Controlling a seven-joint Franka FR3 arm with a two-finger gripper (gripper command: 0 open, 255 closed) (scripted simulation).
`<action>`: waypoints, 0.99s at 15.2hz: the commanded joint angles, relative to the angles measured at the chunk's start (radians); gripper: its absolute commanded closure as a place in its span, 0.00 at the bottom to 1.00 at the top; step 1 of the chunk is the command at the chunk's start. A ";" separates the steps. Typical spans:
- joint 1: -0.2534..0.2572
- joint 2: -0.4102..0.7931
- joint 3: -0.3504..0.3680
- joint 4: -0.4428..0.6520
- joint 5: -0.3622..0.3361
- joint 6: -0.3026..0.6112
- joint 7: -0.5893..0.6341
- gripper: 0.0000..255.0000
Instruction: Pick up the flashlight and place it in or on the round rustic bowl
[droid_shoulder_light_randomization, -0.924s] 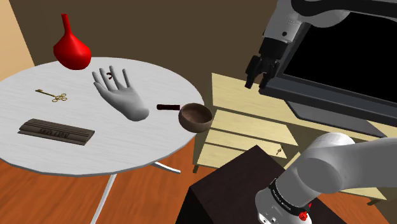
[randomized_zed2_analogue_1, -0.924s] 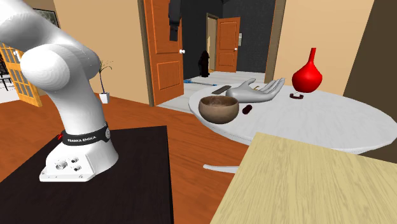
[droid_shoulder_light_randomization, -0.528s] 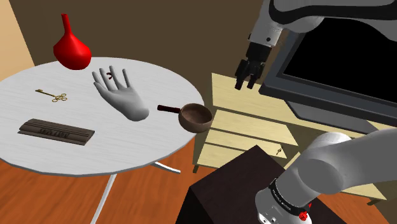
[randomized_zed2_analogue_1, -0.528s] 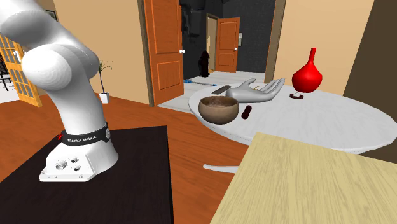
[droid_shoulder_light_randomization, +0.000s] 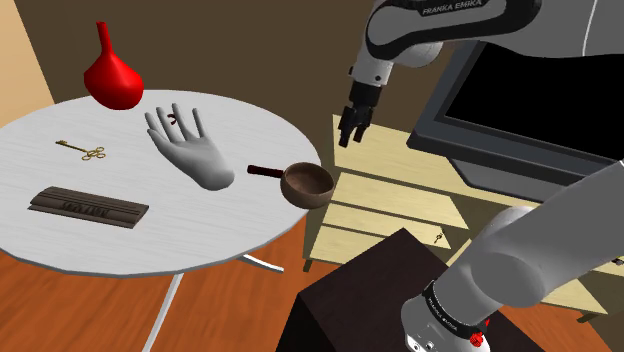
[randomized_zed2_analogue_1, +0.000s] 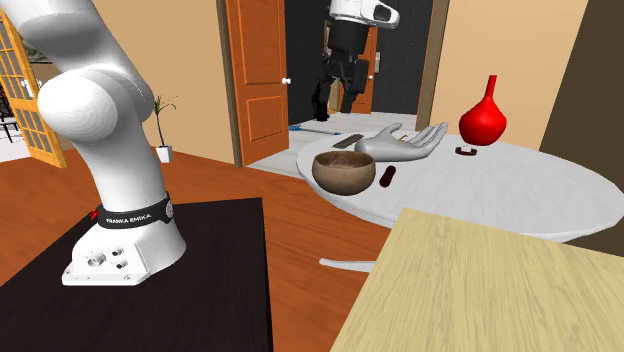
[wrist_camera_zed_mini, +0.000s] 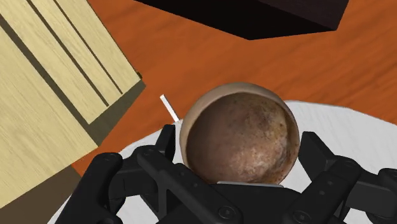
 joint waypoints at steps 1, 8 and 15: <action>0.012 0.080 -0.001 0.045 0.001 0.030 -0.051 0.00; 0.042 0.354 0.015 0.225 0.008 0.107 -0.210 0.00; 0.064 0.621 0.054 0.455 -0.004 0.134 -0.337 0.00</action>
